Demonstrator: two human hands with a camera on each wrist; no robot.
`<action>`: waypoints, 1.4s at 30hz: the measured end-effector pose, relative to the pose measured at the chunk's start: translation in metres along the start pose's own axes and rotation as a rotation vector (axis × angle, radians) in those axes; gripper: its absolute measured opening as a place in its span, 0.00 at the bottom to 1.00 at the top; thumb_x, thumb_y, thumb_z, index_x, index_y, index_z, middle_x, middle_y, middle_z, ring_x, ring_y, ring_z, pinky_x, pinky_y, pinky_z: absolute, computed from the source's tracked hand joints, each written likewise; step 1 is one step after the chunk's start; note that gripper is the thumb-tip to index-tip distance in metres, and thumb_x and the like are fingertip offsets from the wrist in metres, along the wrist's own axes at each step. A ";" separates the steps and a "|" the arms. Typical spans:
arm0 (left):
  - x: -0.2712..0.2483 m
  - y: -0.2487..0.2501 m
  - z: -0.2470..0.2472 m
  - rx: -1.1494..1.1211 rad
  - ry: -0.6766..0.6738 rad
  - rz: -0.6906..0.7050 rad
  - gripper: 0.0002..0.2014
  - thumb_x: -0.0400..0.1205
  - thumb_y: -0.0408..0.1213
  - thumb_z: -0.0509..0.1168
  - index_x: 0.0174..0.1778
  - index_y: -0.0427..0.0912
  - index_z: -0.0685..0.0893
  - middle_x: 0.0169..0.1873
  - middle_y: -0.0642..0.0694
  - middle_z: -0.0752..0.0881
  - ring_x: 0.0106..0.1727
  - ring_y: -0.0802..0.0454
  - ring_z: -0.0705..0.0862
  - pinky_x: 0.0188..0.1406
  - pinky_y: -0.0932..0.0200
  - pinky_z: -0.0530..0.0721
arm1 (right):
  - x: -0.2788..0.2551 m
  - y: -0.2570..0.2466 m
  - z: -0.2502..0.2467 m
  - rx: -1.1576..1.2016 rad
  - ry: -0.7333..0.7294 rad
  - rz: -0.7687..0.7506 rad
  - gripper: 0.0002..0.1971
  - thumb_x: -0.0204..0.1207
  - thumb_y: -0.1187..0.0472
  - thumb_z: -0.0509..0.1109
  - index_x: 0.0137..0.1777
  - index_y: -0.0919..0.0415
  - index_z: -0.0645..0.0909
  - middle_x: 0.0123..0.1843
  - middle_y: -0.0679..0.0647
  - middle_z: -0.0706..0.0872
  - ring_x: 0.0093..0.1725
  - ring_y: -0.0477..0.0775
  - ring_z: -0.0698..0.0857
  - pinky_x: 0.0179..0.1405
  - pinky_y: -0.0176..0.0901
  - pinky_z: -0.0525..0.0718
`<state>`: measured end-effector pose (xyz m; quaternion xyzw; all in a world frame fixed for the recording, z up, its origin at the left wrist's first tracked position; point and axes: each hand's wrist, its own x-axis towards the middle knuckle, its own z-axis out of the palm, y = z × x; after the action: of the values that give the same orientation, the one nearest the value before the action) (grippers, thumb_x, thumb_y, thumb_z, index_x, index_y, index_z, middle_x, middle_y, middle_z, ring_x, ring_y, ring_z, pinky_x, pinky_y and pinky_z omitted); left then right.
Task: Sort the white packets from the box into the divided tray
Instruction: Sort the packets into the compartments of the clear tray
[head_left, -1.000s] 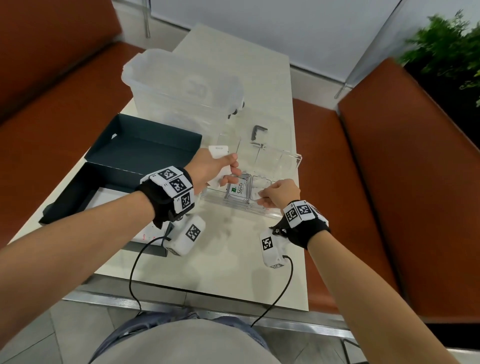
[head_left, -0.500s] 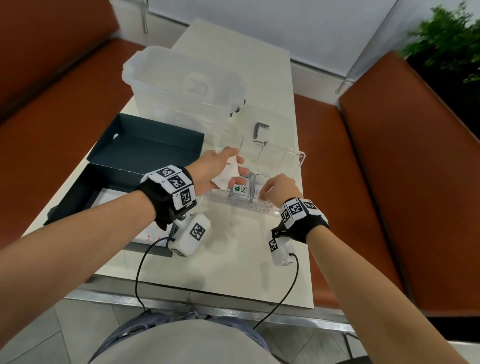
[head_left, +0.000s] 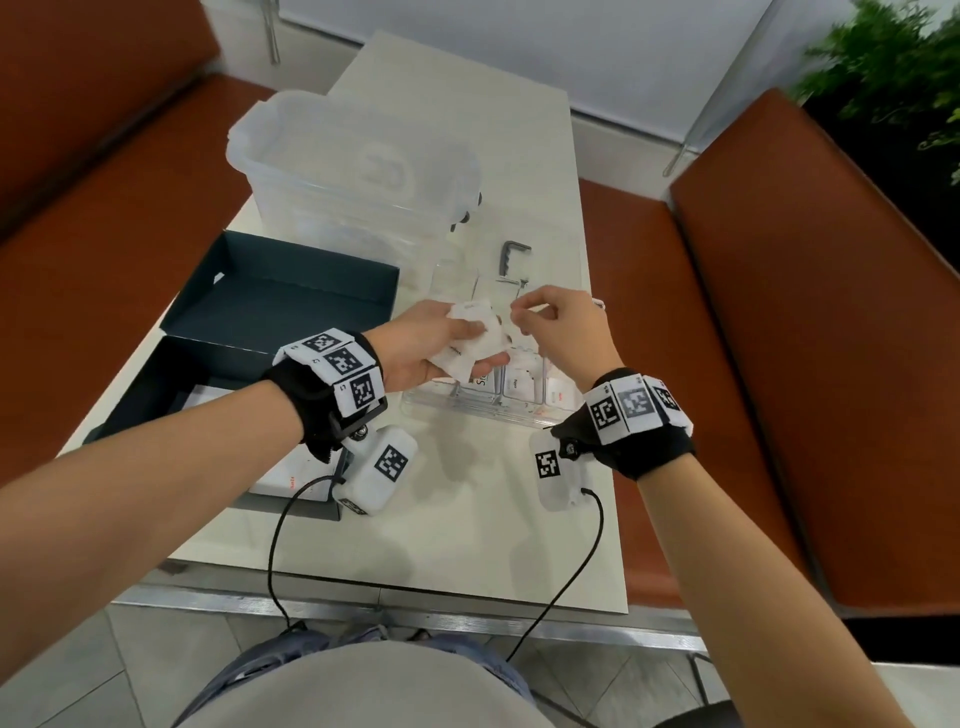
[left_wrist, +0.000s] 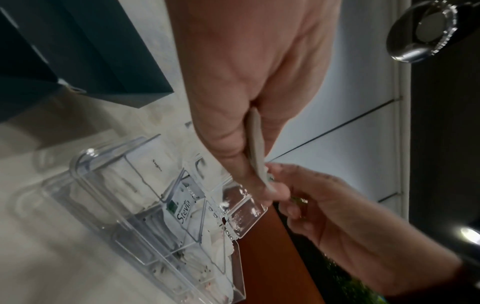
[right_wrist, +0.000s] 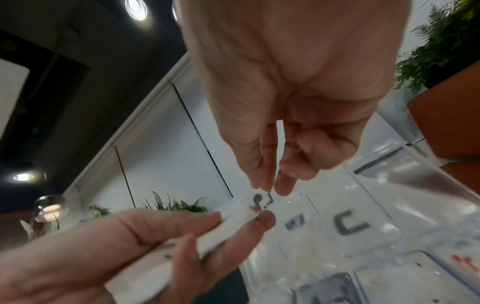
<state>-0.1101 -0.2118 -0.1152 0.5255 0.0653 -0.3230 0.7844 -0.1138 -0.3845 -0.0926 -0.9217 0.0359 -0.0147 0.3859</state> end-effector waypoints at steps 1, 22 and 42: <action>0.002 0.000 0.001 0.023 0.030 0.047 0.15 0.85 0.27 0.62 0.69 0.31 0.76 0.56 0.31 0.87 0.50 0.39 0.91 0.37 0.55 0.91 | -0.001 -0.002 -0.002 0.036 -0.018 0.026 0.07 0.78 0.56 0.70 0.51 0.57 0.86 0.40 0.53 0.88 0.30 0.43 0.80 0.31 0.34 0.77; 0.003 0.012 -0.025 0.076 0.256 0.213 0.09 0.80 0.37 0.72 0.50 0.36 0.85 0.43 0.42 0.89 0.37 0.48 0.90 0.21 0.65 0.80 | 0.024 -0.017 0.027 0.652 -0.001 0.222 0.06 0.78 0.70 0.70 0.50 0.60 0.83 0.40 0.55 0.86 0.35 0.50 0.83 0.35 0.38 0.83; -0.020 0.024 -0.059 -0.098 0.299 0.134 0.18 0.87 0.46 0.59 0.60 0.34 0.83 0.51 0.39 0.88 0.40 0.47 0.90 0.31 0.61 0.86 | 0.029 -0.004 0.095 -0.237 -0.114 0.015 0.09 0.75 0.68 0.70 0.54 0.64 0.86 0.55 0.62 0.85 0.54 0.58 0.83 0.49 0.39 0.75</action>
<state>-0.0983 -0.1459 -0.1136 0.5319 0.1616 -0.1846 0.8105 -0.0796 -0.3159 -0.1565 -0.9599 0.0224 0.0451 0.2759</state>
